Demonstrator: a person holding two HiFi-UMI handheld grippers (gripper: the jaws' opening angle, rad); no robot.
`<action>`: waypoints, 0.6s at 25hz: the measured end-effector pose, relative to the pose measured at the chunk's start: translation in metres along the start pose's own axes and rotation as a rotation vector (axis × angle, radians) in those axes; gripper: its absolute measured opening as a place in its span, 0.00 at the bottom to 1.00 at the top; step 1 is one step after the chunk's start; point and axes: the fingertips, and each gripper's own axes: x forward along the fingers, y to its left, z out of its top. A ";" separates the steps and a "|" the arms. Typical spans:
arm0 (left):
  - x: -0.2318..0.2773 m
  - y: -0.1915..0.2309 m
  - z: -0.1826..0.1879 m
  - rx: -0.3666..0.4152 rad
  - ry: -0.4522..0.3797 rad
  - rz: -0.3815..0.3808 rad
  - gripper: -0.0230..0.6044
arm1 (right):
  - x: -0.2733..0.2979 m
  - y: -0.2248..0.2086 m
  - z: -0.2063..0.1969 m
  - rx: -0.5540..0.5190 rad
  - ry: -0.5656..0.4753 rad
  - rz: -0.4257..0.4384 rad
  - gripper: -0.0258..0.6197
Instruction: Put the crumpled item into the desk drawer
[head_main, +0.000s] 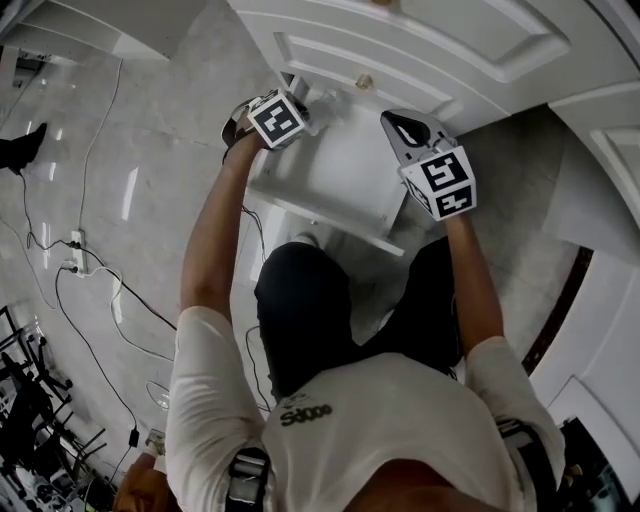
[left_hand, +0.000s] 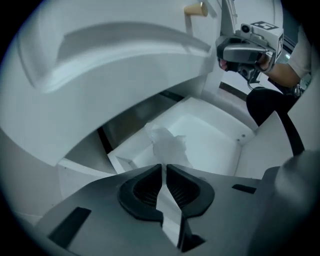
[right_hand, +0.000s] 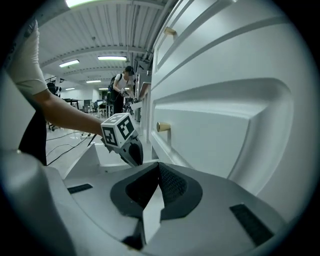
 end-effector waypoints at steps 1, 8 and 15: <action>0.009 -0.002 -0.003 0.006 0.018 -0.021 0.10 | 0.002 0.001 -0.003 -0.002 0.008 0.000 0.05; 0.045 -0.014 -0.038 -0.018 0.205 -0.089 0.10 | 0.007 -0.005 -0.023 0.008 0.039 -0.010 0.05; 0.068 -0.014 -0.039 0.038 0.182 -0.057 0.11 | 0.011 -0.003 -0.034 0.005 0.053 -0.022 0.05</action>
